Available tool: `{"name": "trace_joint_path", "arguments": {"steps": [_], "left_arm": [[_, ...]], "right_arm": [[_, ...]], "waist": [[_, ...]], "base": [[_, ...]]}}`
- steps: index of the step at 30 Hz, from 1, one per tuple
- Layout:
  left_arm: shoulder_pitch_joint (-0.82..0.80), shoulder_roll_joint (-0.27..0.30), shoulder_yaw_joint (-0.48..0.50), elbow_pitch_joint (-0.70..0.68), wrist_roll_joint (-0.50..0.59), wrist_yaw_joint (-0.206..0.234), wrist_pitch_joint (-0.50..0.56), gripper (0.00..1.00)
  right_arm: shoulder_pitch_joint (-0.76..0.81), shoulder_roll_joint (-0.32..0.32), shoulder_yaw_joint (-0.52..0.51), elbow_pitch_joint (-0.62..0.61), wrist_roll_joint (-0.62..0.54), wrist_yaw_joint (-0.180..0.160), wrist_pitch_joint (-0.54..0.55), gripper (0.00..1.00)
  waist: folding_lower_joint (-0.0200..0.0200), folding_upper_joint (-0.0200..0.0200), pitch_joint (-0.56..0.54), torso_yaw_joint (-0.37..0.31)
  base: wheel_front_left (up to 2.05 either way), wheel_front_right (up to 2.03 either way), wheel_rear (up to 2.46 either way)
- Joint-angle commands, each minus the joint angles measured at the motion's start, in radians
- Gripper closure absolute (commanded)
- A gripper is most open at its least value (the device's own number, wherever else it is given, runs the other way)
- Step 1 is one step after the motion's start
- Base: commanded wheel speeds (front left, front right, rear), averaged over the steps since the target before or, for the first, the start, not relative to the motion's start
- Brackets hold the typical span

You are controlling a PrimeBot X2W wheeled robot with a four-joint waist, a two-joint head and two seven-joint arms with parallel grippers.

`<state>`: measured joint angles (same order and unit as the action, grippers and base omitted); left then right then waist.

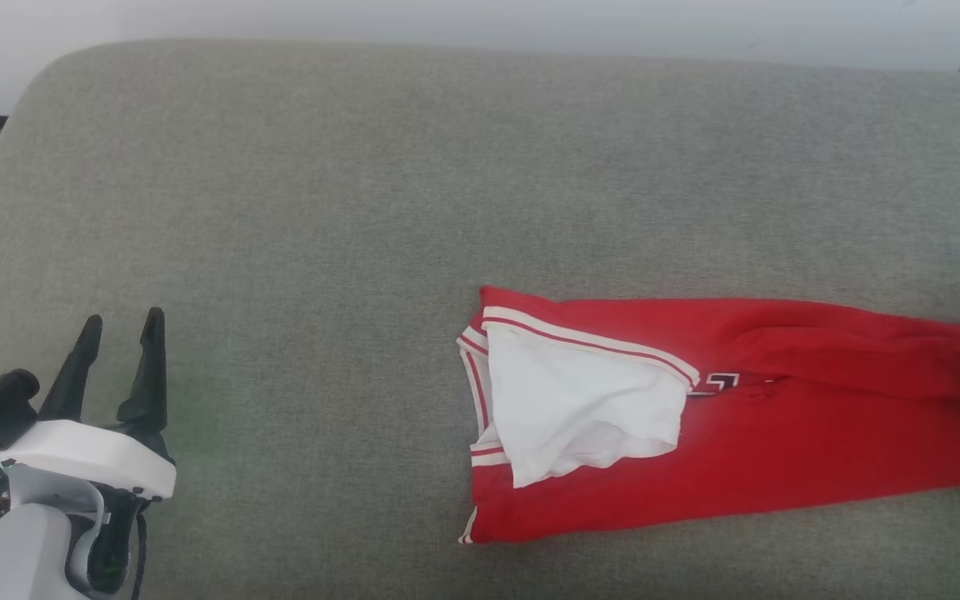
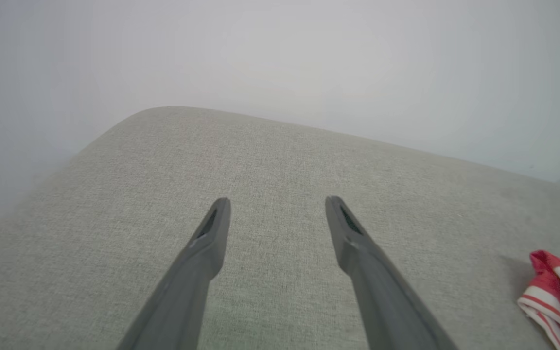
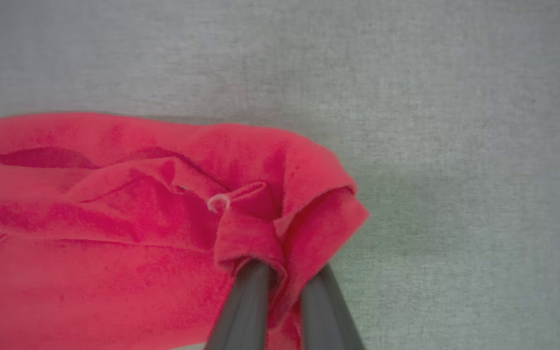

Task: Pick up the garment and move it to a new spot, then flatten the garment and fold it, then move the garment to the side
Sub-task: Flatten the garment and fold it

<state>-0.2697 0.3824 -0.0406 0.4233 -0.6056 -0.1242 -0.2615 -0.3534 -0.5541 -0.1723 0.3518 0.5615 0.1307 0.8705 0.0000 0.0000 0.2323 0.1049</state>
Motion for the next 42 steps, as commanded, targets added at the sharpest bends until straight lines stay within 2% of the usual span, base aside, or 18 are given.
{"name": "trace_joint_path", "arguments": {"steps": [1,6,10,14,18,20,30,32,33,34,35,42], "left_arm": [[0.004,0.0,0.007,0.002,0.011,-0.006,-0.004,0.0],[0.013,-0.007,0.005,0.007,0.017,-0.006,-0.004,0.0],[0.012,-0.009,-0.013,0.005,0.011,-0.006,-0.004,0.0],[0.003,-0.016,-0.039,0.009,0.004,-0.007,-0.004,0.0],[-0.015,-0.018,-0.074,0.016,-0.002,-0.007,-0.004,0.0],[-0.022,-0.019,-0.083,0.018,-0.003,-0.007,-0.004,0.0],[-0.069,-0.033,-0.149,0.048,-0.023,-0.007,-0.004,0.0],[-0.073,-0.035,-0.154,0.052,-0.026,-0.007,-0.004,0.0],[-0.075,-0.035,-0.155,0.054,-0.029,-0.007,-0.004,0.0],[-0.077,-0.036,-0.155,0.055,-0.03,-0.007,-0.004,0.0],[-0.078,-0.035,-0.155,0.057,-0.031,-0.007,-0.004,0.0],[-0.055,-0.019,-0.138,0.056,-0.041,-0.007,-0.004,0.0]], "right_arm": [[0.004,0.011,0.015,-0.035,0.024,0.0,0.016,1.0],[0.052,0.057,0.076,-0.242,0.12,0.0,0.09,1.0],[0.083,0.116,0.154,-0.392,0.133,0.0,0.133,1.0],[0.065,0.18,0.247,-0.465,0.117,0.0,0.147,1.0],[0.032,0.243,0.334,-0.45,0.104,0.0,0.133,1.0],[0.022,0.253,0.358,-0.438,0.101,0.0,0.128,1.0],[-0.083,0.329,0.54,-0.261,0.08,0.0,0.035,1.0],[-0.098,0.331,0.565,-0.229,0.078,0.0,0.018,0.78],[-0.107,0.328,0.58,-0.222,0.081,0.0,0.007,0.61],[-0.117,0.328,0.586,-0.215,0.087,0.0,-0.009,0.11],[-0.121,0.329,0.587,-0.203,0.095,0.0,-0.016,0.0],[-0.153,0.277,0.602,-0.232,0.135,0.0,-0.063,0.0]], "waist": [[0.0,0.0,-0.006,-0.009],[0.0,0.0,-0.026,-0.02],[0.0,0.0,-0.043,-0.015],[0.0,0.0,-0.055,0.002],[0.0,0.0,-0.062,0.032],[0.0,0.0,-0.061,0.041],[0.0,0.0,-0.06,0.12],[0.0,0.0,-0.06,0.127],[0.0,0.0,-0.059,0.129],[0.0,0.0,-0.06,0.13],[0.0,0.0,-0.061,0.13],[0.0,0.0,-0.075,0.098]], "base": [[0.0,0.0,0.0],[0.0,0.0,0.0],[0.0,0.0,0.0],[0.0,0.0,0.0],[0.0,0.0,0.0],[0.0,0.0,0.0],[0.0,0.0,0.0],[0.0,0.0,0.0],[0.0,0.0,0.0],[0.0,0.0,0.0],[0.0,0.0,0.0],[0.0,0.0,0.0]]}}
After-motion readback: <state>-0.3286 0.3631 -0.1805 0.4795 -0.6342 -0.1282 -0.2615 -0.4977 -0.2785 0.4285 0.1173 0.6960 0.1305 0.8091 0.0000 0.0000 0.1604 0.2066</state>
